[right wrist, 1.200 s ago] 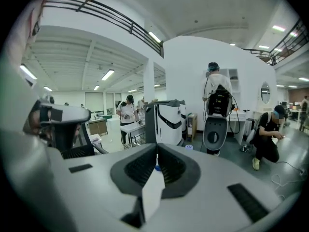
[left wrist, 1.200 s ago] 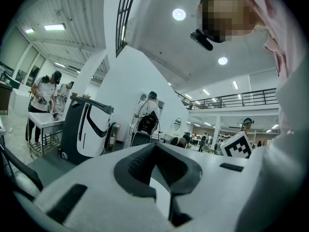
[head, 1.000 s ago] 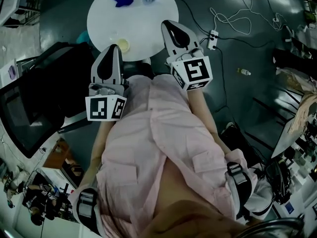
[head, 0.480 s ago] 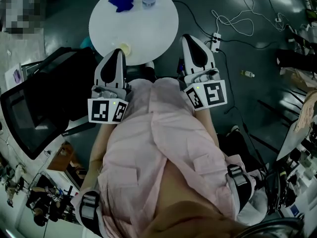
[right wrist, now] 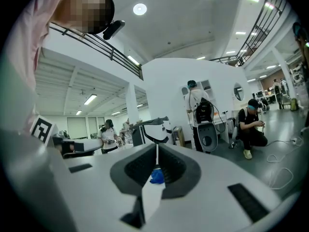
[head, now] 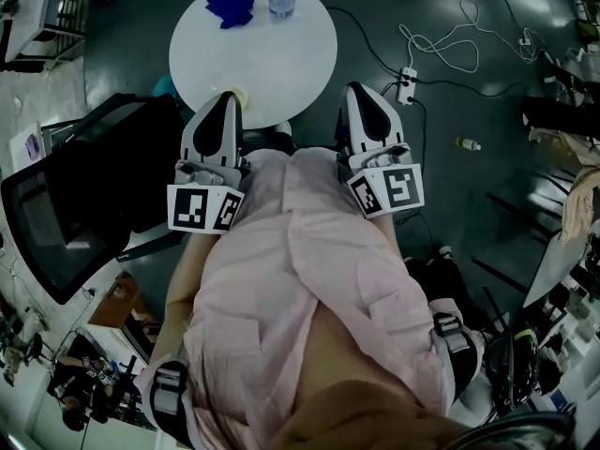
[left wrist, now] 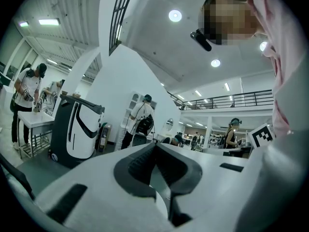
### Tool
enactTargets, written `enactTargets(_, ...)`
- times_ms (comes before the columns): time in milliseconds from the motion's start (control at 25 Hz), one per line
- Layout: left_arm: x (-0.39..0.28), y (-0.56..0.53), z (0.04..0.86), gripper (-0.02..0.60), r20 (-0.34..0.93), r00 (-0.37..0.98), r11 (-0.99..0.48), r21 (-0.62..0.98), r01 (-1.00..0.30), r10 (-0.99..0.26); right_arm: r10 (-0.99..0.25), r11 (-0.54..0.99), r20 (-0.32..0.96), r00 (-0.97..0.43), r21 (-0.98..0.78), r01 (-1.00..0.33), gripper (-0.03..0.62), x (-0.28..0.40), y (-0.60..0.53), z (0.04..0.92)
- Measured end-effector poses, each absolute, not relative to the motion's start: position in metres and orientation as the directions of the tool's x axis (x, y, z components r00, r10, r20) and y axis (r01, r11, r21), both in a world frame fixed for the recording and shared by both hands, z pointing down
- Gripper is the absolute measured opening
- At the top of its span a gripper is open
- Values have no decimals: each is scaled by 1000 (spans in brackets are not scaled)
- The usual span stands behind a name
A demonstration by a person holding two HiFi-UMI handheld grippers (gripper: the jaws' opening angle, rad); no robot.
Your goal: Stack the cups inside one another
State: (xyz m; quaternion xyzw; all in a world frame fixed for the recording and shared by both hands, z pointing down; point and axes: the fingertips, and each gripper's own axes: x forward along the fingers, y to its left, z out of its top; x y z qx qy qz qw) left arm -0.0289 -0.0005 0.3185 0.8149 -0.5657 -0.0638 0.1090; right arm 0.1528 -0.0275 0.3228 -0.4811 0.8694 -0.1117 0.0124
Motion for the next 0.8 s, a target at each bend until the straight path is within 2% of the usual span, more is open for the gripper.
enactTargets(800, -31, 1, 321, 15, 11, 355, -340, 261, -903, -935, -824, 532, 104, -557, -196, -824, 35, 144, -24, 326)
